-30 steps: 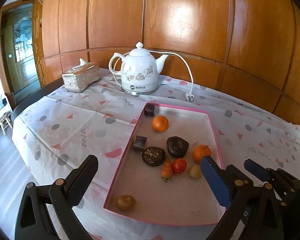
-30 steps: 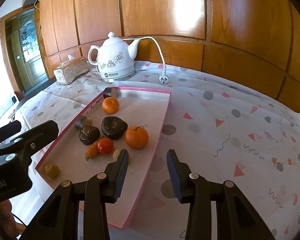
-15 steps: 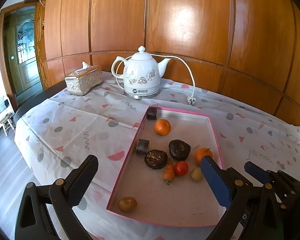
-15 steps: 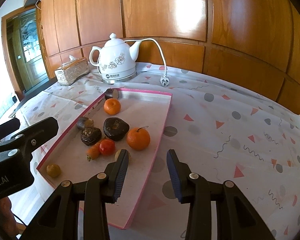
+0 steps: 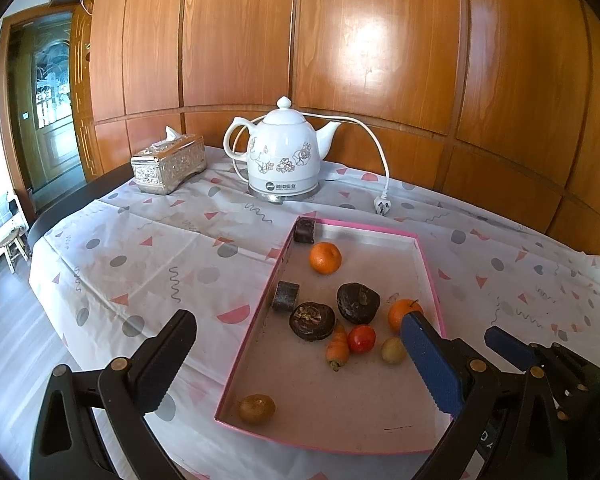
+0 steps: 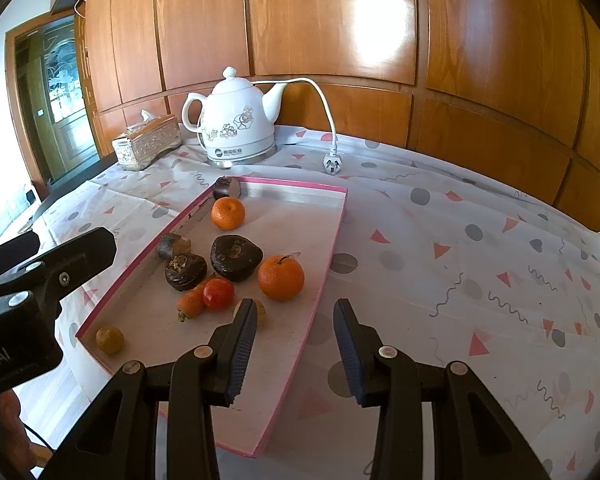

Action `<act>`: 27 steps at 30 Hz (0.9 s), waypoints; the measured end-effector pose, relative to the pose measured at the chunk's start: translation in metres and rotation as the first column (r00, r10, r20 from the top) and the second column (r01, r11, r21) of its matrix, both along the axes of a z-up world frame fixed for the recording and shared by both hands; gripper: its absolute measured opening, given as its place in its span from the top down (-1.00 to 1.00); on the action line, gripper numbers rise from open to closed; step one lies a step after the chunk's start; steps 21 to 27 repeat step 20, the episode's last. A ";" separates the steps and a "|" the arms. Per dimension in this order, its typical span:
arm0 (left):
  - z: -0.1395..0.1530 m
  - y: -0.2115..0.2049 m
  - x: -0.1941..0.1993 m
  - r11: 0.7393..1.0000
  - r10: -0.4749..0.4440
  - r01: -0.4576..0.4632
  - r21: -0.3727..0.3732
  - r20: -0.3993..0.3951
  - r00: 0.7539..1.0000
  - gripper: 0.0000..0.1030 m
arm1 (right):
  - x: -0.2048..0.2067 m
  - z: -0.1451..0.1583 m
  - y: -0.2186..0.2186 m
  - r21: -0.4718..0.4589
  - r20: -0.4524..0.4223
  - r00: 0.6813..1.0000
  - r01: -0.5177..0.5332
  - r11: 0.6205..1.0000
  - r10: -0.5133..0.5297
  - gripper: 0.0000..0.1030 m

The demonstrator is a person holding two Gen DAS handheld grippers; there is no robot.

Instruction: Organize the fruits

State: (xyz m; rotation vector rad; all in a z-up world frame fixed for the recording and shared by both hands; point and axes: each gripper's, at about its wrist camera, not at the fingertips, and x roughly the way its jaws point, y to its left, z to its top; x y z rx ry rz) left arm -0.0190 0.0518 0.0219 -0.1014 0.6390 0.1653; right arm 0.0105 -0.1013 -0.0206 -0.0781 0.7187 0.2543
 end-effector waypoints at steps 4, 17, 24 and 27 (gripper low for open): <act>0.001 -0.001 0.000 1.000 -0.001 0.001 0.001 0.002 1.000 -0.99 | 0.000 0.000 0.000 0.000 0.000 1.000 -0.002 1.000 0.002 0.22; -0.001 0.000 0.001 1.000 0.003 -0.003 0.004 -0.002 1.000 -0.99 | 0.002 -0.003 -0.003 0.007 -0.012 1.000 0.001 1.000 0.000 0.22; -0.002 0.001 0.002 1.000 -0.004 0.003 -0.014 -0.016 1.000 -0.99 | 0.003 -0.004 -0.005 0.011 -0.012 1.000 0.003 1.000 -0.003 0.22; -0.002 0.001 0.002 1.000 -0.004 0.003 -0.014 -0.016 1.000 -0.99 | 0.003 -0.004 -0.005 0.011 -0.012 1.000 0.003 1.000 -0.003 0.22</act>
